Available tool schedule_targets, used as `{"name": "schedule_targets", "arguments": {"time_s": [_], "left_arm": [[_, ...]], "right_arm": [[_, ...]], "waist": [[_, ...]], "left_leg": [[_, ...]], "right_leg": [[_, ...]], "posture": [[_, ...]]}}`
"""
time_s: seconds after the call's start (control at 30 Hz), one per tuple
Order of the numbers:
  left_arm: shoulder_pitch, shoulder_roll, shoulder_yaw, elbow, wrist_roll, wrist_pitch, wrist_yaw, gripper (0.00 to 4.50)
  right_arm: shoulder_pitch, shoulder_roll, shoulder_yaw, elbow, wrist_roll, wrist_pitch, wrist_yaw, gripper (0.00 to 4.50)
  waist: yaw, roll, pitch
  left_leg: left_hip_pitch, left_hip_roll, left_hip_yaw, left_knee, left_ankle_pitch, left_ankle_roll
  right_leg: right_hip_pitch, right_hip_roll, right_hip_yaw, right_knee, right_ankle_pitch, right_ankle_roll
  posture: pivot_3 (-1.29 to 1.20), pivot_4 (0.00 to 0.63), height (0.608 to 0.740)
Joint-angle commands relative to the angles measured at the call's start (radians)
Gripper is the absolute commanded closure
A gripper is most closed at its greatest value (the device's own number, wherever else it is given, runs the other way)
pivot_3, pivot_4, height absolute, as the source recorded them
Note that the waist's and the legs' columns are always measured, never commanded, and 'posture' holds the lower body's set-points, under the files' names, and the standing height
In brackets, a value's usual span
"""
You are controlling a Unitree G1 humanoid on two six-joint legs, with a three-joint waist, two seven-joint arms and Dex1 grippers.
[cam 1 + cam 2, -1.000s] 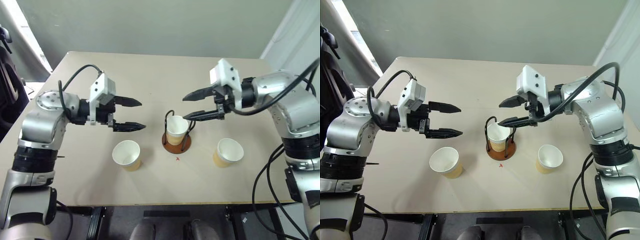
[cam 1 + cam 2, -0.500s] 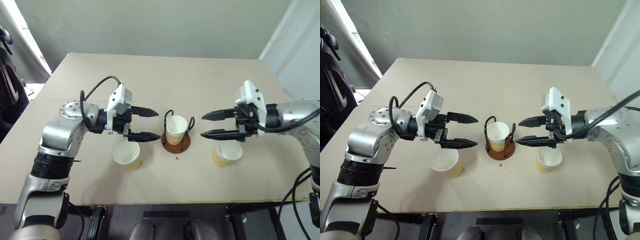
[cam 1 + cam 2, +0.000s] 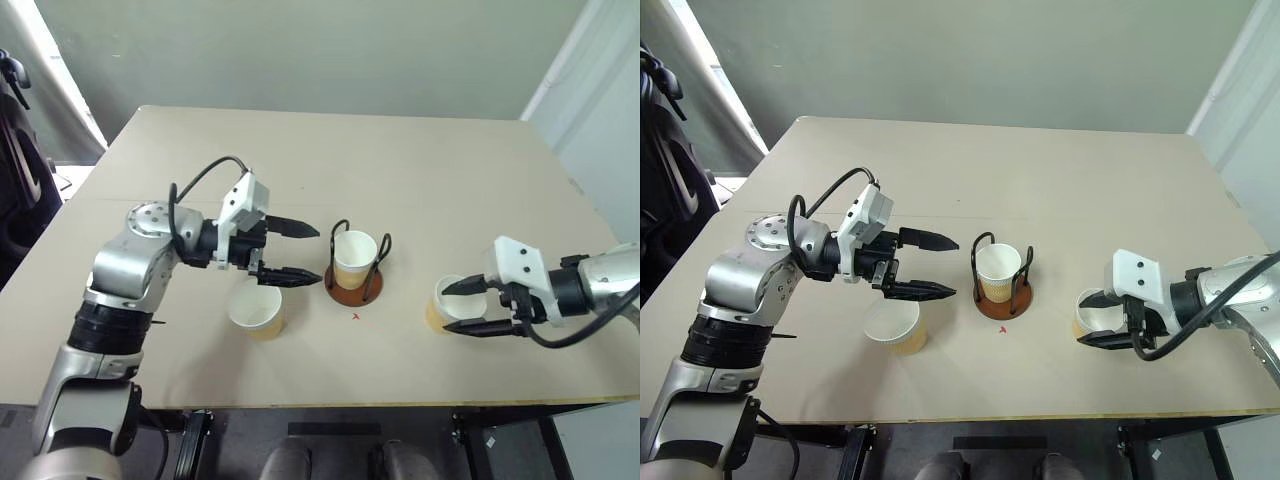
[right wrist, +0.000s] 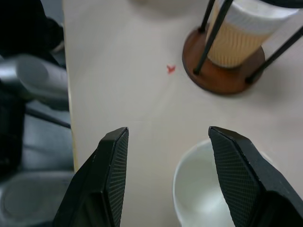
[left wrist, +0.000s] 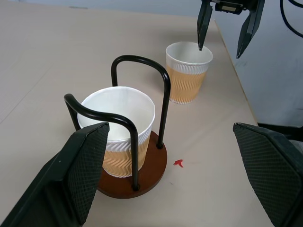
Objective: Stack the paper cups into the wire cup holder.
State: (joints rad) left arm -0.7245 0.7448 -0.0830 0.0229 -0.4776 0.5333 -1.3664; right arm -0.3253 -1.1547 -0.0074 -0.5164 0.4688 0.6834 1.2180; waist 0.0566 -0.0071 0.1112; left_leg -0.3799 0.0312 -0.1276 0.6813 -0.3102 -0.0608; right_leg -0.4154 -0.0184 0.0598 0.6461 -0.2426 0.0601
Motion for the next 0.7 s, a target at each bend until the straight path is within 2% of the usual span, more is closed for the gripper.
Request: {"name": "schedule_targets", "arguments": {"time_s": [0.03, 0.3, 0.43, 0.53, 0.7], "left_arm": [[-0.027, 0.003, 0.008, -0.003, 0.003, -0.023, -0.01, 0.0], [-0.023, 0.014, 0.013, -0.004, 0.006, -0.035, -0.02, 0.0], [-0.026, 0.019, 0.014, -0.003, 0.008, -0.039, -0.022, 0.0], [-0.026, 0.023, 0.016, -0.003, 0.01, -0.042, -0.023, 0.0], [-0.024, 0.029, 0.016, -0.002, 0.012, -0.046, -0.023, 0.0]], "right_arm": [[0.021, -0.025, 0.023, 0.027, -0.074, -0.091, 0.012, 1.85], [0.02, -0.011, 0.113, 0.137, -0.22, -0.24, 0.02, 1.85], [-0.002, 0.015, 0.14, 0.155, -0.241, -0.254, 0.02, 1.85], [-0.007, 0.027, 0.151, 0.161, -0.251, -0.262, 0.028, 2.42], [-0.018, 0.043, 0.143, 0.156, -0.233, -0.241, 0.04, 4.21]], "waist": [[0.0, 0.0, 0.0], [0.0, 0.0, 0.0], [0.0, 0.0, 0.0], [-0.001, 0.0, 0.0], [0.0, 0.0, 0.0]], "left_leg": [[0.0, 0.0, 0.0, 0.0, 0.0, 0.0], [0.0, 0.0, 0.0, 0.001, -0.001, 0.001], [0.0, 0.0, 0.0, 0.001, -0.001, 0.001], [0.0, 0.0, 0.0, 0.001, -0.001, 0.001], [0.0, 0.0, 0.0, 0.001, -0.001, 0.001]], "right_leg": [[0.0, 0.0, 0.0, 0.0, 0.0, 0.0], [0.0, 0.0, 0.0, 0.0, 0.0, 0.001], [0.0, 0.0, 0.0, 0.0, 0.0, 0.001], [0.0, 0.0, 0.0, 0.0, 0.0, 0.001], [0.0, 0.0, 0.0, 0.0, 0.001, 0.001]], "posture": [[0.0, 0.15, 0.74], [0.0, 0.15, 0.74], [0.0, 0.15, 0.74], [0.0, 0.15, 0.74], [0.0, 0.15, 0.74]]}}
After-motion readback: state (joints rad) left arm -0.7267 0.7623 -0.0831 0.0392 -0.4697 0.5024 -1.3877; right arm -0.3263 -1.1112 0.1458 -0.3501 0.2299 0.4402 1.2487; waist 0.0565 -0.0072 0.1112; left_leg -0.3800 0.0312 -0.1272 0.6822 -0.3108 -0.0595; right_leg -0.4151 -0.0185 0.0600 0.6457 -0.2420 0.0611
